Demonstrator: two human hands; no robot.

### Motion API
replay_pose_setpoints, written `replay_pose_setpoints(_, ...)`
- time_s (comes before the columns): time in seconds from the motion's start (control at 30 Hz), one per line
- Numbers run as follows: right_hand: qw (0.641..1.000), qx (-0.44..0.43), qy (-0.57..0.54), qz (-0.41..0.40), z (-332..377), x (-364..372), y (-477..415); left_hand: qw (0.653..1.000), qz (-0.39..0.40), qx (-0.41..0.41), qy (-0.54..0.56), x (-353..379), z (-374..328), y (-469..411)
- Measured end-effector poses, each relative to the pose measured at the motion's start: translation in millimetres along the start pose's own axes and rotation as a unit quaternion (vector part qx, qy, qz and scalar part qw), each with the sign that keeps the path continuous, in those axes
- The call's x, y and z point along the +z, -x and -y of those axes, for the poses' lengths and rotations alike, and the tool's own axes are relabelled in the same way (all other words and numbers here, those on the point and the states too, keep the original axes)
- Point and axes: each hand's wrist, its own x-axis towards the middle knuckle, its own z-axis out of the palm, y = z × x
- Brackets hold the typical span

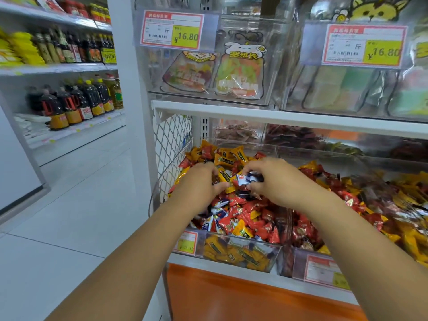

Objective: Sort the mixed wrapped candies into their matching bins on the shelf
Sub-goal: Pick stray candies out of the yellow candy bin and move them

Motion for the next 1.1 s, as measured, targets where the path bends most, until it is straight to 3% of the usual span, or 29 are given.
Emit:
replay_pose_setpoints(0.13,1.0,-0.011,0.016,0.023,-5,9,6,0.995,0.066,-0.028,-0.074,3,1,-11)
replay_pose_setpoints(0.27,1.0,-0.017,0.007,0.015,-8,11,6,0.997,0.044,0.001,0.057,-16,6,-4)
replay_pose_setpoints(0.33,1.0,-0.021,-0.011,0.02,-11,9,6,0.992,0.075,0.021,0.1,-32,10,4)
replay_pose_setpoints(0.43,0.998,-0.017,-0.043,0.038,-12,4,6,0.984,0.169,0.046,0.038,-36,6,14)
replay_pose_setpoints(0.53,0.997,-0.016,-0.052,0.047,-11,3,5,0.979,0.196,0.045,-0.041,-22,-1,16)
replay_pose_setpoints(0.7,0.996,-0.02,-0.073,0.044,-13,4,7,0.979,0.148,0.038,-0.135,-8,-12,13)
replay_pose_setpoints(0.8,0.994,-0.029,-0.104,0.022,-16,5,11,0.983,0.131,0.012,-0.13,-2,-12,13)
replay_pose_setpoints(0.97,0.986,-0.044,-0.161,-0.004,-20,5,19,0.995,0.1,0.015,0.011,-7,-7,11)
replay_pose_setpoints(1.1,0.974,-0.033,-0.205,-0.091,-30,-3,30,0.991,0.023,0.061,0.116,-25,-24,16)
